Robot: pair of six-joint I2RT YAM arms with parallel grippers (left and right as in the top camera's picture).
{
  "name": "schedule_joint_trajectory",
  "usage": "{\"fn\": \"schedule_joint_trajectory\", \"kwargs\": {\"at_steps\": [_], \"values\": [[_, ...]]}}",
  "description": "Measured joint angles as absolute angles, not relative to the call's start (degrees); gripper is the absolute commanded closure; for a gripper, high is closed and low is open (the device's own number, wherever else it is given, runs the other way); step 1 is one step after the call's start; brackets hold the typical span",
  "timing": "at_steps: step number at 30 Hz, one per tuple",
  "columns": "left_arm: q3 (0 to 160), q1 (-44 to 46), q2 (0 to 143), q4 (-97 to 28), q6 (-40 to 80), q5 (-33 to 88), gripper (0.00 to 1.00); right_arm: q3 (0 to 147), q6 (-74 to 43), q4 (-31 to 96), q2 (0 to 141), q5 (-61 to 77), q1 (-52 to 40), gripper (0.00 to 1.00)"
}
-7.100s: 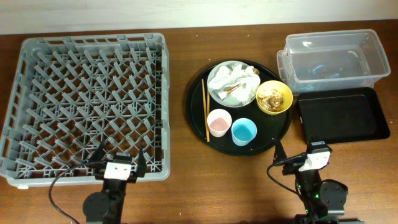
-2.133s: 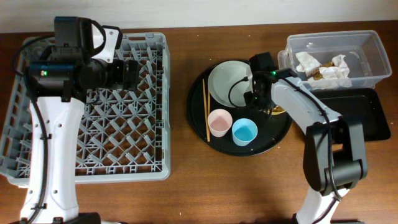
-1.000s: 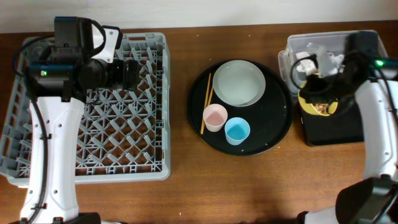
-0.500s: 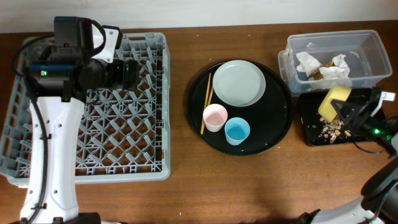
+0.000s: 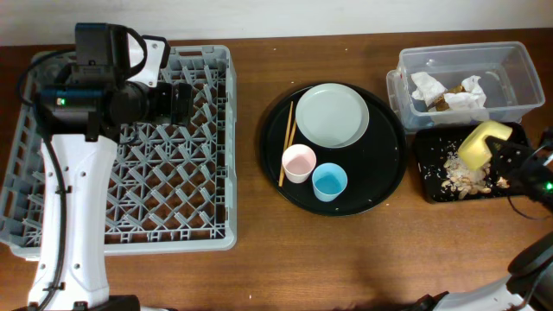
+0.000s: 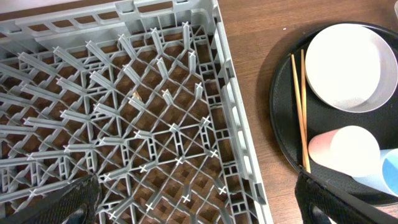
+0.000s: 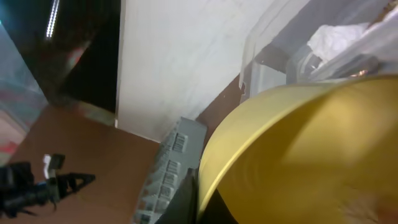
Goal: Sort waste into correct bins and load items into the dishwasher rack
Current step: 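Tip the yellow bowl's food scraps onto the black tray, then set the yellow bowl back on the round tray with the right gripper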
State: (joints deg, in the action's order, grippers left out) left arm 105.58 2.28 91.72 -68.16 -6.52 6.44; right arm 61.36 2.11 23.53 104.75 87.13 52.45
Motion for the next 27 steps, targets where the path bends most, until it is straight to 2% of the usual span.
{"fn": "schedule_joint_trajectory", "kwargs": {"at_steps": [4,8,13,15,20,23,25,27], "values": [[105.6,2.3,91.7,-68.2,-6.5,6.4,0.01,61.3,-5.8,21.5,104.7,87.2,52.5,0.96],[105.6,2.3,91.7,-68.2,-6.5,6.4,0.01,61.2,-4.3,18.3,104.8,87.3,52.4,0.96],[105.6,2.3,91.7,-68.2,-6.5,6.4,0.01,61.2,6.7,18.7,104.8,87.3,48.2,0.96],[105.6,2.3,91.7,-68.2,-6.5,6.4,0.01,61.2,4.2,19.6,104.8,87.3,47.5,0.96],[105.6,2.3,91.7,-68.2,-6.5,6.4,0.01,61.0,0.2,36.5,99.8,86.5,45.6,0.96],[105.6,2.3,91.7,-68.1,-6.5,6.4,0.01,60.9,-1.4,38.1,83.9,77.2,34.7,0.96],[105.6,2.3,91.7,-68.2,-6.5,6.4,0.0,61.1,-4.4,38.2,75.2,60.4,21.5,0.96],[105.6,2.3,91.7,-68.2,-6.5,6.3,0.01,61.2,-7.3,38.2,74.0,40.5,9.0,0.96]]}}
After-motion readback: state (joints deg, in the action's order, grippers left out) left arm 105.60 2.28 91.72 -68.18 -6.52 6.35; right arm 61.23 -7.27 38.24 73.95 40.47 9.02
